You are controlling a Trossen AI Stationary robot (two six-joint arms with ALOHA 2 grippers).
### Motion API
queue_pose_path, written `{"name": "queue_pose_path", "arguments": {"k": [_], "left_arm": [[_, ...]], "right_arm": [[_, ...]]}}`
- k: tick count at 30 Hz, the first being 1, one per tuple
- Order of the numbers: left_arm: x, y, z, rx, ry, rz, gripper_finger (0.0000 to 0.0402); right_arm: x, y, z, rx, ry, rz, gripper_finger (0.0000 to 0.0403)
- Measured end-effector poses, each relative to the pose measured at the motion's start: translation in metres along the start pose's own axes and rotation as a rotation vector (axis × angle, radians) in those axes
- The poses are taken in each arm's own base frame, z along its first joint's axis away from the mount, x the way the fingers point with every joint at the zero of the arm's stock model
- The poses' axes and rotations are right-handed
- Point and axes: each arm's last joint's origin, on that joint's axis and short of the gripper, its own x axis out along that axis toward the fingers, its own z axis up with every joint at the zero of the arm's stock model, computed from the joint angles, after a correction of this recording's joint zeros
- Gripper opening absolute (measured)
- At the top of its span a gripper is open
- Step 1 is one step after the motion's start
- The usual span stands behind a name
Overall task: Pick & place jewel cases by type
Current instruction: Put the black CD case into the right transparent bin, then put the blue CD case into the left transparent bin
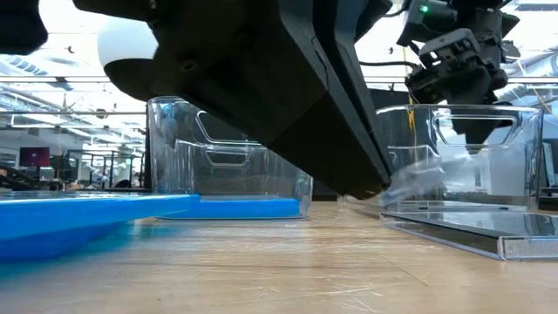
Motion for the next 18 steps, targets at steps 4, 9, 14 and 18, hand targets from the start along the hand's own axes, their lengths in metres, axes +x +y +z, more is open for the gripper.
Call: {"name": "queue_pose_path", "arguments": {"k": [4,9,14,18], "left_arm": [[0.0,0.0,0.0,0.001,0.0,-0.001,0.0031],[0.0,0.001,0.0,0.014,0.001,0.008,0.0031],[0.0,0.003,0.002,0.056,-0.007,0.069,0.0031],[-0.004,0.007,0.007,0.1,0.008,0.156,0.0031]], "right_arm": [[-0.001,0.002,-0.001,-0.027,-0.005,-0.003,0.0162],[-0.019,0.015,0.004,-0.144,-0.064,0.004,0.0162],[-0.061,0.057,0.005,-0.496,-0.291,0.011,0.0157],[-0.091,0.092,-0.012,-0.756,-0.521,-0.061,0.0125]]}}
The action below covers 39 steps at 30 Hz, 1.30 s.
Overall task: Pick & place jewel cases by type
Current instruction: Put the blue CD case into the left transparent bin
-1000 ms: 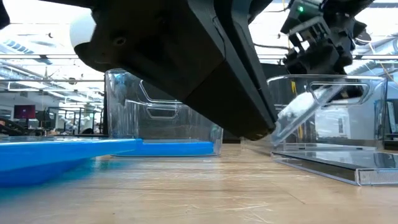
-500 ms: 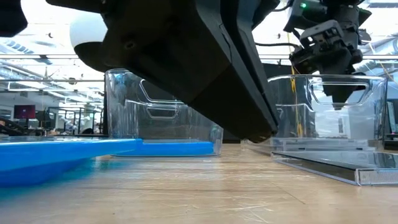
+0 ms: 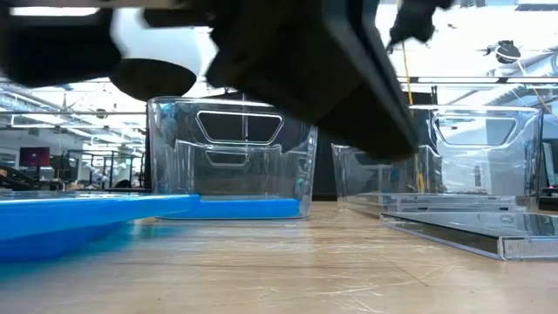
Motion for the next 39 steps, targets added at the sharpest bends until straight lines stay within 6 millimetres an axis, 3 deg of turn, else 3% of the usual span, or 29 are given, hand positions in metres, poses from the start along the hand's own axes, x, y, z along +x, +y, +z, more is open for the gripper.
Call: {"name": "queue_pose_path", "arguments": {"k": [5,7,10,17,23,27,31,35,39], "left_arm": [[-0.019,0.011,0.01,-0.017,0.109,0.071,0.0031],[-0.038,0.014,0.015,-0.023,0.203,0.049,0.0031],[-0.074,0.011,0.027,-0.09,0.281,0.029,0.003],[-0.158,-0.035,0.046,-0.085,0.384,0.045,0.0007],[-0.205,-0.085,0.044,-0.15,0.342,0.067,0.0005],[-0.247,-0.102,0.027,-0.184,0.244,0.184,0.0008],[-0.277,-0.094,-0.002,-0.214,0.087,0.312,0.0004],[-0.282,-0.069,-0.04,-0.239,-0.082,0.315,0.0007],[-0.266,-0.051,-0.093,-0.312,-0.317,0.16,0.0004]], "right_arm": [[-0.015,0.043,-0.002,-0.221,-0.16,-0.003,0.005],[-0.014,0.062,-0.01,-0.302,-0.207,0.033,0.0017],[-0.008,0.088,-0.03,-0.408,-0.269,0.113,0.0008],[0.01,0.124,-0.081,-0.571,-0.495,0.289,0.0001],[0.026,0.123,-0.106,-0.612,-0.723,0.341,0.0001],[0.044,0.121,-0.102,-0.636,-0.719,0.277,0.0001],[0.061,0.127,-0.081,-0.693,-0.692,0.247,0.0001],[0.075,0.138,-0.055,-0.731,-0.672,0.283,0.0001],[0.089,0.152,-0.04,-0.776,-0.663,0.214,0.0001]]}}
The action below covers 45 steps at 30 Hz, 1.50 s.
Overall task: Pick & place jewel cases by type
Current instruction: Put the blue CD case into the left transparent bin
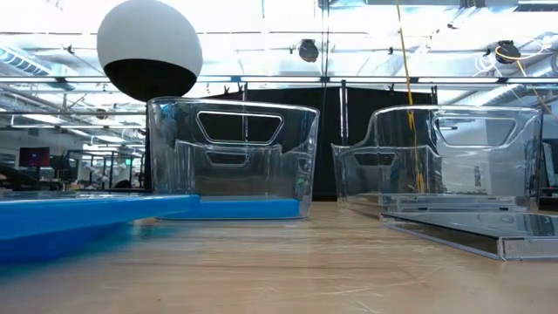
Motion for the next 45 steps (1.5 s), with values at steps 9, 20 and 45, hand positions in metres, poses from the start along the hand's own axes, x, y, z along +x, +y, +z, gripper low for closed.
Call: {"name": "queue_pose_path", "arguments": {"k": [9,20,45], "left_arm": [[-0.007,0.012,-0.121,-0.236,-0.291,-0.122,0.0004],[0.002,-0.005,-0.158,-0.226,-0.201,-0.133,0.0005],[-0.008,-0.041,-0.186,-0.164,-0.034,-0.278,0.0005]], "right_arm": [[0.03,0.017,-0.003,-0.077,0.091,-0.086,0.0001],[0.067,0.036,0.011,-0.13,0.23,-0.386,0.0],[0.164,0.111,0.025,0.19,0.195,-0.11,0.0]]}}
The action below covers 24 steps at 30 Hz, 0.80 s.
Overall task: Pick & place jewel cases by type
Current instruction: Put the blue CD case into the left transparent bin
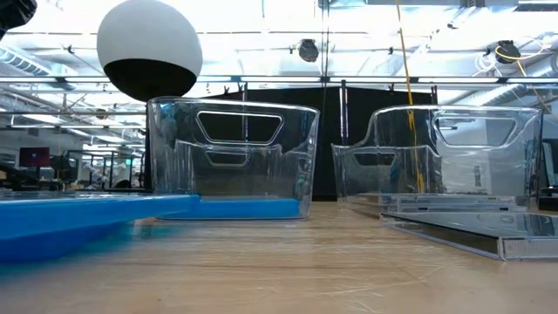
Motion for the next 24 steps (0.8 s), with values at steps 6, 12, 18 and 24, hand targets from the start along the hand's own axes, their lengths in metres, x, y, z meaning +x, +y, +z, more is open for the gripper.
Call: {"name": "queue_pose_path", "arguments": {"k": [6,12,18,24], "left_arm": [[0.0,0.002,-0.007,0.018,0.09,-0.033,0.0005],[0.001,0.002,-0.008,0.091,0.108,-0.068,0.0006],[0.001,0.0,-0.004,0.146,0.072,-0.091,0.0011],[0.002,0.0,-0.001,0.143,0.049,-0.085,0.0014]], "right_arm": [[0.019,-0.02,-0.019,0.208,0.01,0.175,0.0004],[0.036,-0.051,-0.037,0.495,0.058,0.087,0.0066],[0.039,-0.053,-0.046,0.683,0.112,0.183,0.018],[0.034,-0.044,-0.043,0.547,0.087,0.221,0.0239]]}}
